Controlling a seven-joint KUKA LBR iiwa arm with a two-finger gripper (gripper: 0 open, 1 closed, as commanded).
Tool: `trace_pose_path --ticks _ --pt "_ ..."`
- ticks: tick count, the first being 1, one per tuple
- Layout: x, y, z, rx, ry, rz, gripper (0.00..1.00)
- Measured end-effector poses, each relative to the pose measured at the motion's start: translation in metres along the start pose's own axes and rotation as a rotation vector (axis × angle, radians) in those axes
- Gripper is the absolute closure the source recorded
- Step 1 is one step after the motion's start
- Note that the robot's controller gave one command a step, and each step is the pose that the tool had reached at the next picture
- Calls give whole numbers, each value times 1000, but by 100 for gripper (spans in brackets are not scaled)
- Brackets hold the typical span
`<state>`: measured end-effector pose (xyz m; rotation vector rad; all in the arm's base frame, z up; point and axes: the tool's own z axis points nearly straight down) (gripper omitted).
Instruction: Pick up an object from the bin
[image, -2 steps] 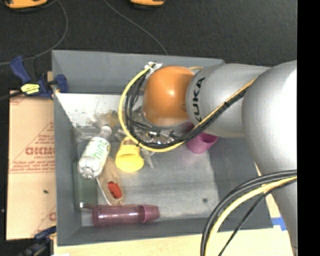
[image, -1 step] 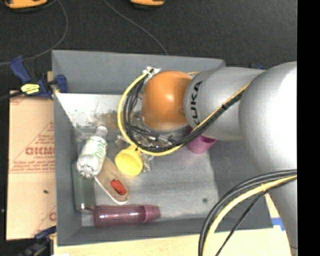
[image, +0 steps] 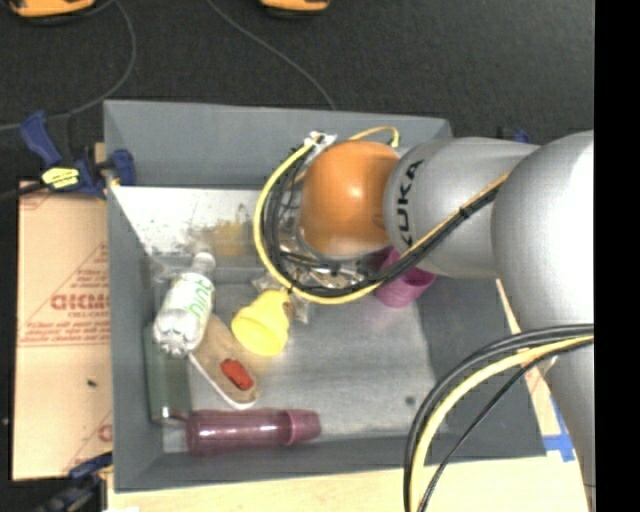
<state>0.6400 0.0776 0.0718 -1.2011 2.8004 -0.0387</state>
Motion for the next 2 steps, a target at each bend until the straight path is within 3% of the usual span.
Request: trace_pose_path --ticks 1,2 --pt "0 0 0 -1 0 1 100" --pt "-20 2 -80 7 -10 23 100"
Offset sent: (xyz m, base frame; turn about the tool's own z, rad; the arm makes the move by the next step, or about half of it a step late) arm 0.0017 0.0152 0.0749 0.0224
